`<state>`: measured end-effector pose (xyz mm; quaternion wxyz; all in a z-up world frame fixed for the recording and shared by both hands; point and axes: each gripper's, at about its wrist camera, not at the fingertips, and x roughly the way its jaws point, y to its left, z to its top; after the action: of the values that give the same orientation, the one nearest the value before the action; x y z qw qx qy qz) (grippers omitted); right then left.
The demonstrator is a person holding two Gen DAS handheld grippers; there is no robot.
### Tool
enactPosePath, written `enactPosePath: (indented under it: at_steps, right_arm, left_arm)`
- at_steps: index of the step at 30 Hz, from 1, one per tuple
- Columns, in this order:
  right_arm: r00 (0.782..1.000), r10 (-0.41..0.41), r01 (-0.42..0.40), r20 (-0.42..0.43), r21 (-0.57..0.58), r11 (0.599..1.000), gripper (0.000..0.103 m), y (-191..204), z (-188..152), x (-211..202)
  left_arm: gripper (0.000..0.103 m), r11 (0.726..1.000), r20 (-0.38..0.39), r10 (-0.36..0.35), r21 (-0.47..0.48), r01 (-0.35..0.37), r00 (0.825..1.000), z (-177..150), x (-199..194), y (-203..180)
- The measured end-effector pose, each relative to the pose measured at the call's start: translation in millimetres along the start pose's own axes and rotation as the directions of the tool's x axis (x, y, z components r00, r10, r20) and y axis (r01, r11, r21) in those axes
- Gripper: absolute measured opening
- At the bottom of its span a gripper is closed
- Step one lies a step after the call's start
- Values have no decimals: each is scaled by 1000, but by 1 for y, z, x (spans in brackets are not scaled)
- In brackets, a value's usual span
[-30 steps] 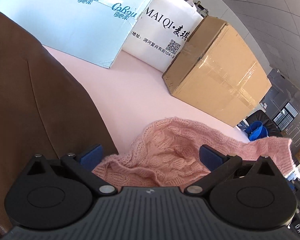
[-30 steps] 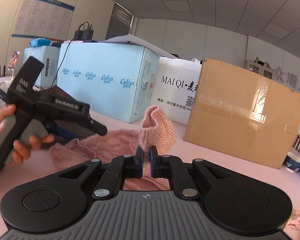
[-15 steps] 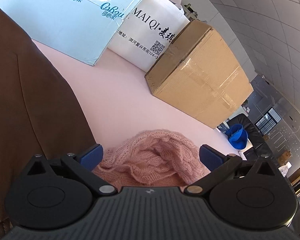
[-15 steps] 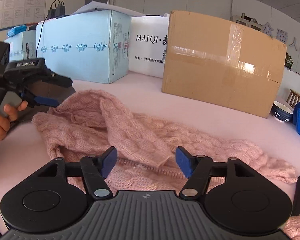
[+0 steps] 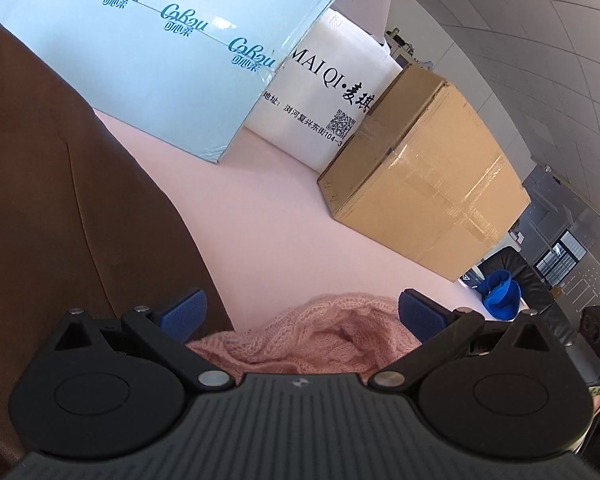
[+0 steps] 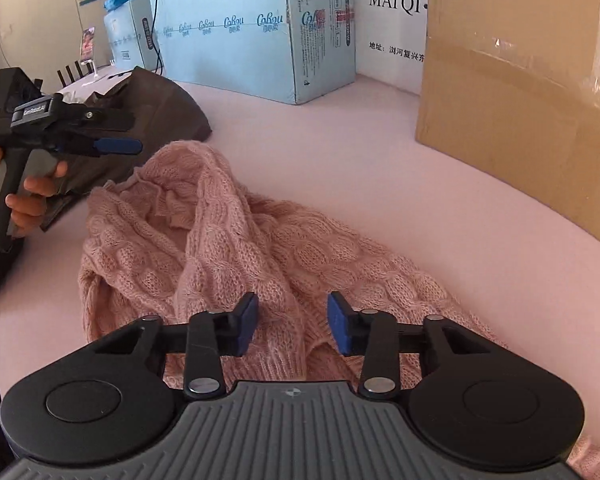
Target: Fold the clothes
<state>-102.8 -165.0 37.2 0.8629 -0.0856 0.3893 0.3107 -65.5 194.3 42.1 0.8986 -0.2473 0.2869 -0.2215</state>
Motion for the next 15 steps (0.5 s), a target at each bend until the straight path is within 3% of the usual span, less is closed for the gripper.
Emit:
enactPosePath:
  at_steps: [4, 6, 8, 12, 15]
  right_arm:
    - [999, -14, 14, -40, 1, 1000, 32, -4, -5, 11]
    - [999, -11, 10, -41, -19, 1000, 16, 0, -4, 11]
    - [999, -27, 25, -28, -62, 998, 14, 8, -1, 8]
    - [991, -115, 128, 74, -211, 969, 13, 35, 13, -7]
    - [958, -171, 236, 228, -295, 926, 13, 54, 27, -26]
  left_arm:
    - [103, 1000, -16, 14, -3, -14, 1000, 0, 3, 2]
    - [103, 1000, -20, 23, -14, -23, 1000, 0, 4, 5]
    - [103, 999, -19, 28, -25, -28, 999, 2, 4, 8]
    - [103, 998, -17, 36, -58, -37, 999, 3, 5, 14]
    - [103, 996, -44, 27, -85, -30, 999, 2, 11, 19]
